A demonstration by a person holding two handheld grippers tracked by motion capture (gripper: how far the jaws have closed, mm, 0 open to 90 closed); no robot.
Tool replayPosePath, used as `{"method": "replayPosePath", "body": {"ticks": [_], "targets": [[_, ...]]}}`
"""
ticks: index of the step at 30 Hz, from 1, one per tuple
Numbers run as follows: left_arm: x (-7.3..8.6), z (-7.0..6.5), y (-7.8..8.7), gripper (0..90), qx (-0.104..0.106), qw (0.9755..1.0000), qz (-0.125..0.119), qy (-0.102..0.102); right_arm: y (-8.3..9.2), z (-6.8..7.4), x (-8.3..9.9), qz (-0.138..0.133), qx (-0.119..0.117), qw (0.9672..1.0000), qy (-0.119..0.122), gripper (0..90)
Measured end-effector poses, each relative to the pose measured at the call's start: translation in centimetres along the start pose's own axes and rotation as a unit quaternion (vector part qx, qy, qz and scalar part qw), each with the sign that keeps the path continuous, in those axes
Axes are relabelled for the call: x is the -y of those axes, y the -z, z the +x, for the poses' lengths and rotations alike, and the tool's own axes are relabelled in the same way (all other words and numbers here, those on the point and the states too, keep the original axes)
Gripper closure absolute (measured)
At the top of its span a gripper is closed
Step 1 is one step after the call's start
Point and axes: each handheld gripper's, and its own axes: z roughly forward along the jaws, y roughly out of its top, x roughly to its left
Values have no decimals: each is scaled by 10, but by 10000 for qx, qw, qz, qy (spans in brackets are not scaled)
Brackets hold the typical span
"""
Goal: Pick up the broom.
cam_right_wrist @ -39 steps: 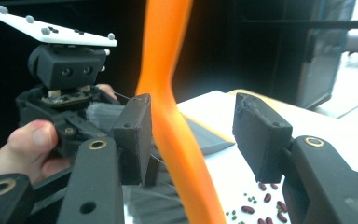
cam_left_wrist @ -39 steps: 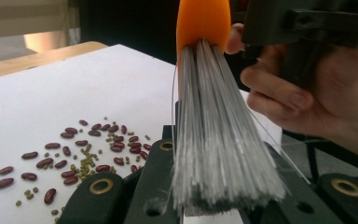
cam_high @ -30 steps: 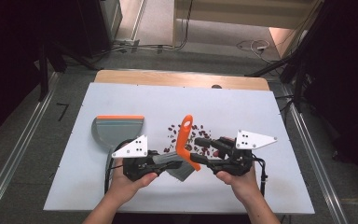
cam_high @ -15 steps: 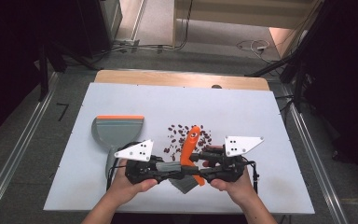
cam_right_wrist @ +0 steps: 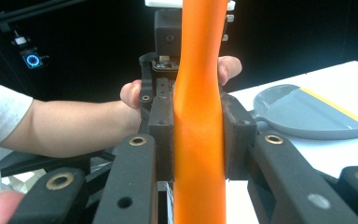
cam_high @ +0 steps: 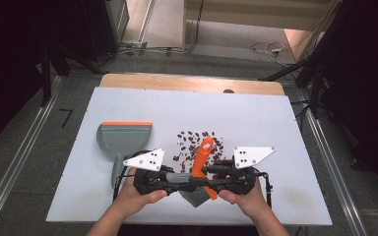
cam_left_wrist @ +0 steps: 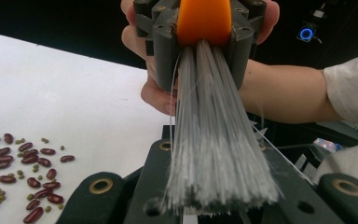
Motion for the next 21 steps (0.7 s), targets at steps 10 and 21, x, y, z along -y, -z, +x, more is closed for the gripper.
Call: {"method": "replayPosePath", "body": {"ticks": [10, 21], "targets": [[2, 3, 4, 675, -233, 9994, -223, 151, 0, 4, -1, -102, 325, 9994, 11, 692], [7, 0, 26, 187, -1277, 9913, -231, 204, 20, -6, -2, -169, 1255, 9915, -311, 692]]}}
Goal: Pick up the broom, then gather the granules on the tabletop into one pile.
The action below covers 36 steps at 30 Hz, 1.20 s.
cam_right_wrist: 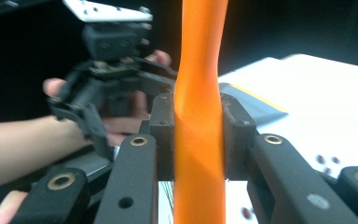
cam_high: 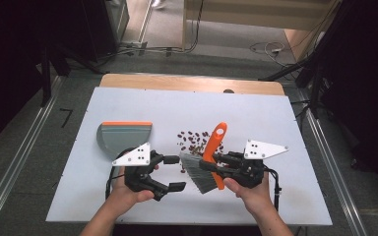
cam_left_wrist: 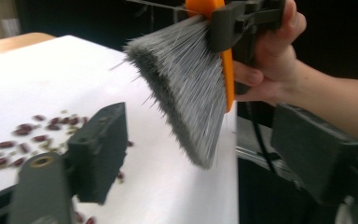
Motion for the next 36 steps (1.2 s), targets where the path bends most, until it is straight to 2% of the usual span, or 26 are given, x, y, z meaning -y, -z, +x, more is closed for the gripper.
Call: {"method": "replayPosePath", "body": {"ticks": [6, 9, 10, 13, 14, 15, 17, 18, 19, 20, 21, 26, 30, 31, 36], "targets": [[5, 1, 22, 115, -504, 9986, -116, 61, 2, -1, 1, 334, 699, 9969, 160, 691], [10, 2, 35, 79, -703, 9974, -138, 108, 2, -5, 1, 454, 899, 9948, 155, 692], [10, 2, 35, 66, -703, 9974, -138, 108, 2, -7, 2, 505, 1003, 9935, 177, 692], [16, 3, 50, 39, -912, 9955, -177, 181, 3, -12, 2, 604, 1199, 9907, 216, 692], [16, 3, 50, 35, -912, 9955, -177, 181, 4, -14, 2, 620, 1254, 9899, 211, 692], [21, 2, 57, 32, -1078, 9938, -193, 185, 6, -17, 3, 630, 1326, 9890, 187, 691], [26, 2, 62, 14, -1153, 9929, -206, 218, 8, -22, 3, 694, 1475, 9865, 171, 692], [26, 2, 62, 14, -1153, 9929, -206, 218, 8, -22, 3, 694, 1475, 9865, 171, 692], [31, 2, 66, 10, -1249, 9917, -213, 215, 12, -30, 2, 727, 1611, 9841, 171, 691], [31, 2, 66, 5, -1249, 9917, -213, 215, 14, -32, 2, 733, 1649, 9835, 135, 692], [34, 2, 70, 5, -1349, 9904, -204, 236, 16, -36, 2, 709, 1679, 9832, 120, 691], [40, 2, 78, 5, -1473, 9885, -238, 256, 29, -49, 1, 662, 1898, 9796, 38, 692], [42, 3, 81, 5, -1504, 9881, -201, 247, 39, -59, 0, 600, 2129, 9752, -70, 692], [43, 3, 81, 5, -1517, 9878, -213, 266, 39, -59, 0, 600, 2129, 9752, -70, 692], [47, 5, 83, 7, -1577, 9868, -201, 293, 47, -71, -4, 707, 2421, 9676, -69, 692]]}}
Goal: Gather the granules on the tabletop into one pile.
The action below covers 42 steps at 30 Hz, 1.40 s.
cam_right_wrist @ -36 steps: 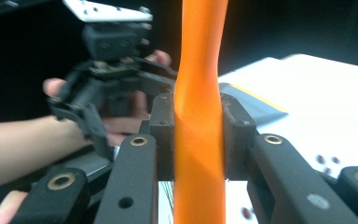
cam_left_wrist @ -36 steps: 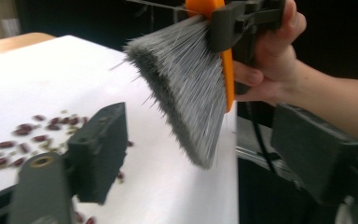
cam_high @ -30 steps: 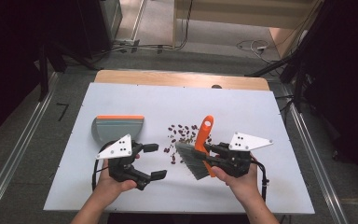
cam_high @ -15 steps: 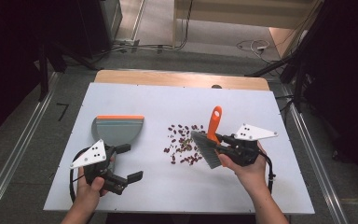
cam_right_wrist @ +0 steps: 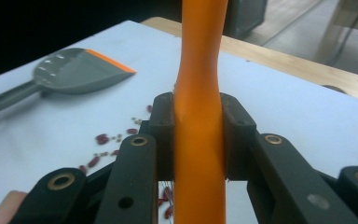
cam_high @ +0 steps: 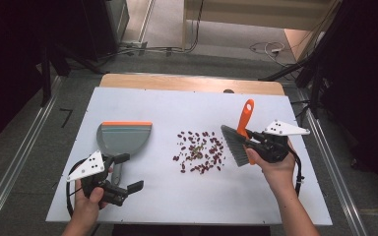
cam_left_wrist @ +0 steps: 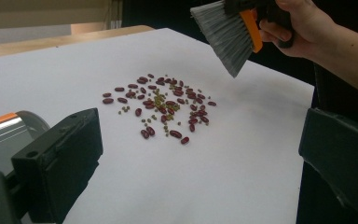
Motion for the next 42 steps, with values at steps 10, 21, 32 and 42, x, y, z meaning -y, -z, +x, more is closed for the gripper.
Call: {"method": "replayPosePath", "body": {"ticks": [10, 21, 32, 42], "targets": [[5, 6, 2, 8, -134, 9999, -13, 56, -17, -18, -24, 600, 716, 9949, 373, 692], [7, 9, 3, 8, -154, 9998, -32, 139, -71, -26, -41, 1661, 1033, 9773, 811, 692], [7, 12, 4, 9, -147, 9998, -19, 131, -138, -13, -45, 2603, 1514, 9416, 1505, 691], [8, 14, 7, 9, -169, 9997, -38, 171, -175, 11, -34, 3029, 1568, 9175, 2045, 691]]}}
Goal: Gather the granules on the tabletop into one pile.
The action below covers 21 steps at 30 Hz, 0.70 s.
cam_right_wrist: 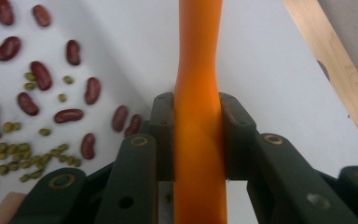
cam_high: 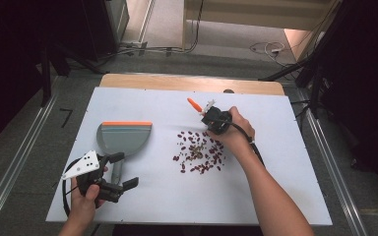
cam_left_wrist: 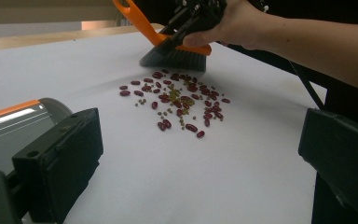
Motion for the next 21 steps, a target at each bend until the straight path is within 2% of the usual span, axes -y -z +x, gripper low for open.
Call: {"method": "replayPosePath", "body": {"ticks": [2, 7, 14, 15, 16, 17, 21], "targets": [[0, 1, 0, 9, 12, 10000, 2, 9, 1, 9, -1, 35, -34, 9999, 149, 692], [0, -1, -2, 9, 37, 10000, 40, -25, 10, 17, 2, -57, -295, 9994, 173, 691], [0, -2, -3, 9, 45, 10000, 35, -24, 19, 30, 5, -101, -434, 9984, 350, 691], [-1, -1, -3, 9, 56, 10000, 29, -5, 22, 34, 5, -133, -494, 9975, 486, 691], [-1, -1, -2, 9, 57, 10000, 20, 13, 23, 36, 6, -123, -491, 9975, 503, 691], [-1, 0, -1, 9, 43, 10000, 10, 15, 24, 37, 6, -139, -544, 9967, 585, 691], [-1, 1, 0, 9, 34, 10000, -21, 36, 27, 35, 7, -153, -525, 9967, 597, 691]]}}
